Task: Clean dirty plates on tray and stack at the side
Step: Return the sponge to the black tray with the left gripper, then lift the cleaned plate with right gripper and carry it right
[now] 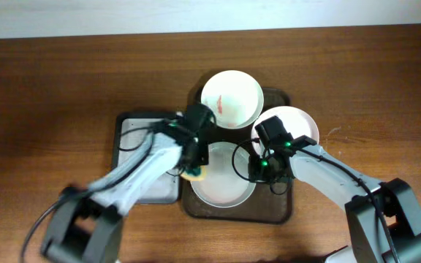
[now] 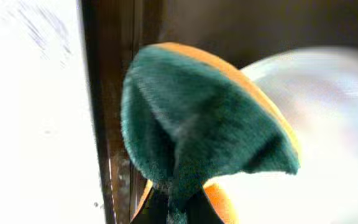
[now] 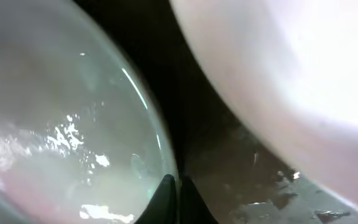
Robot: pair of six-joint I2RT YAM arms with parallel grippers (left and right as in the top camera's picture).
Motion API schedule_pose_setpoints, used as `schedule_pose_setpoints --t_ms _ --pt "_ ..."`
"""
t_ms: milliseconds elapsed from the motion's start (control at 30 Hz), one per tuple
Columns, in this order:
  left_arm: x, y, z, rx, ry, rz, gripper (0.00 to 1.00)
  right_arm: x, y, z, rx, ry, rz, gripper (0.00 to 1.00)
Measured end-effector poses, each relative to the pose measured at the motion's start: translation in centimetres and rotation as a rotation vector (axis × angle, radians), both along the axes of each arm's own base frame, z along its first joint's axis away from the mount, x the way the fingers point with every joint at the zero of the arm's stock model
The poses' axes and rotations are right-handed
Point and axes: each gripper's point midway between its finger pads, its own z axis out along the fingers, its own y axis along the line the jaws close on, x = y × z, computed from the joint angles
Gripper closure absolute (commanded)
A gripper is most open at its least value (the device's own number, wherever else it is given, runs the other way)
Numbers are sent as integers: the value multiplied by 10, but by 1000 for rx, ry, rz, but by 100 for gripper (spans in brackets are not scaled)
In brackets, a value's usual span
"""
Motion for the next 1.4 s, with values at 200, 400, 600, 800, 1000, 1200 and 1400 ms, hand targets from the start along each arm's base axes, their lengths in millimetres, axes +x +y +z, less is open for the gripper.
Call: schedule_pose_setpoints --t_ms 200,400,600,800,1000,1200,1400 --pt "5 84 113 -55 -225 135 100 0 -2 1 -15 -15 43 96" --pt "9 149 43 -34 -195 234 96 12 -23 86 -143 -271 92 96" --pt "4 143 17 -111 -191 187 58 9 -14 171 -383 -656 198 96" --pt "2 125 29 -211 -202 138 27 8 -18 197 -634 -821 254 96" --pt "-20 115 99 -291 -370 89 11 -2 0 214 -710 -933 331 96" --pt "-41 115 134 -304 -480 70 6 5 -4 240 -760 -1018 251 96" --pt "-45 115 129 -303 -451 73 0 9 3 254 -734 -1054 236 96"
